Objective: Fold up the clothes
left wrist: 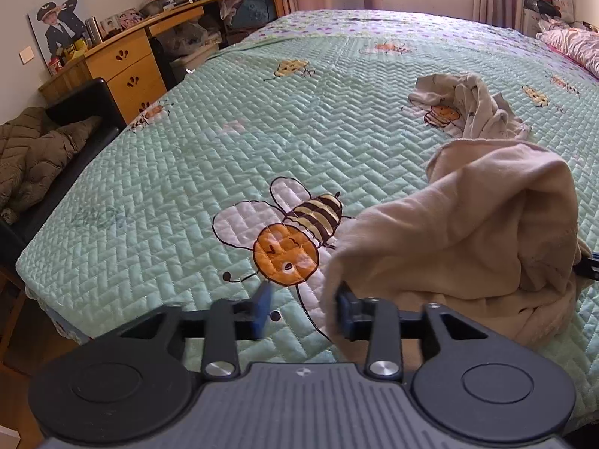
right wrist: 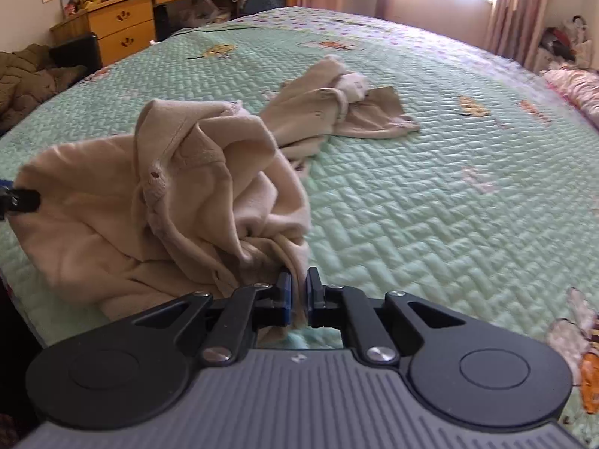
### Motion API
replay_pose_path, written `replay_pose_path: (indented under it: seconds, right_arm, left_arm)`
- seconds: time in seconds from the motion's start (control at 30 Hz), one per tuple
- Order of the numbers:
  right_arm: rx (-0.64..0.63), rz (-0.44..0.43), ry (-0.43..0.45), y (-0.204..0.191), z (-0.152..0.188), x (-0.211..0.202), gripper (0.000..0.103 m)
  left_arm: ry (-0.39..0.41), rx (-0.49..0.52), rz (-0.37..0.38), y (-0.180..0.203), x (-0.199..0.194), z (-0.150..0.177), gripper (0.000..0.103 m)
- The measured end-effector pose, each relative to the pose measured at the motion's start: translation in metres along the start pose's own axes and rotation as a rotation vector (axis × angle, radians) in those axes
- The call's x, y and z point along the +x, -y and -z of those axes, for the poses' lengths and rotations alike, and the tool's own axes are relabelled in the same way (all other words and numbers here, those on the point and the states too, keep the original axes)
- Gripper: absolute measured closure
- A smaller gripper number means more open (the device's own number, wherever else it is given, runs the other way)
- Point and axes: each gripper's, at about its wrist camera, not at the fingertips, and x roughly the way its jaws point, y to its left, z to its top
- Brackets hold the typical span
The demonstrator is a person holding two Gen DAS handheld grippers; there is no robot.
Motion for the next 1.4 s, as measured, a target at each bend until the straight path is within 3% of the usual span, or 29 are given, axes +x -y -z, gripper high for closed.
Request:
replay_pose_path:
  seconds: [0.2,0.33,0.4,0.47,0.57,0.63,0.7,0.73,0.87,0.9,0.93,1.0,1.03,1.2,1.3,1.4]
  right_arm:
    - [0.018,0.111,0.000,0.027,0.023,-0.015,0.095]
    - [0.074,0.179,-0.037,0.055,0.041,-0.026,0.099]
    - [0.172,0.161,-0.038,0.078,0.048,-0.034,0.099]
    - [0.247,0.089,0.029,0.091,0.044,-0.044,0.097]
    - [0.283,-0.028,0.140,0.090,0.026,-0.058,0.080]
    - [0.260,-0.136,0.184,0.072,0.009,-0.059,0.045]
    - [0.182,-0.193,0.206,0.045,-0.005,-0.053,0.034]
    - [0.142,-0.209,0.210,0.032,-0.010,-0.047,0.034]
    - [0.095,-0.220,0.160,0.001,-0.021,-0.011,0.035]
    - [0.099,-0.205,0.150,0.001,-0.018,-0.005,0.051]
    - [0.104,-0.190,0.139,0.002,-0.015,0.002,0.079]
    - [0.140,-0.152,0.142,0.010,-0.007,0.003,0.084]
    - [0.169,-0.129,0.155,0.018,-0.002,-0.003,0.092]
    - [0.250,0.081,0.215,0.076,0.032,-0.052,0.095]
    - [0.298,0.240,0.155,0.118,0.057,-0.068,0.094]
    - [0.415,0.294,0.105,0.147,0.074,-0.076,0.090]
  left_arm:
    - [0.035,-0.009,-0.022,-0.004,-0.012,0.000,0.029]
    - [0.045,-0.021,-0.019,-0.008,-0.015,-0.001,0.028]
    - [0.046,-0.020,-0.008,-0.007,-0.014,0.000,0.028]
    - [0.044,-0.012,0.005,-0.005,-0.012,0.000,0.028]
    - [0.044,0.001,0.024,-0.001,-0.011,0.001,0.028]
    - [0.046,0.013,0.036,0.003,-0.014,0.001,0.028]
    - [0.048,0.024,0.047,0.006,-0.016,0.001,0.026]
    - [0.051,0.032,0.046,0.008,-0.018,0.001,0.026]
    - [0.054,0.061,0.034,0.015,-0.026,-0.001,0.024]
    - [0.053,0.067,0.033,0.017,-0.025,0.000,0.024]
    - [0.052,0.072,0.033,0.019,-0.027,0.000,0.024]
    - [0.053,0.080,0.032,0.021,-0.029,0.000,0.021]
    - [0.053,0.085,0.031,0.023,-0.030,0.000,0.021]
    - [0.051,0.102,0.041,0.029,-0.030,-0.001,0.021]
    - [0.051,0.110,0.049,0.033,-0.030,-0.001,0.020]
    - [0.050,0.118,0.056,0.036,-0.030,-0.001,0.020]
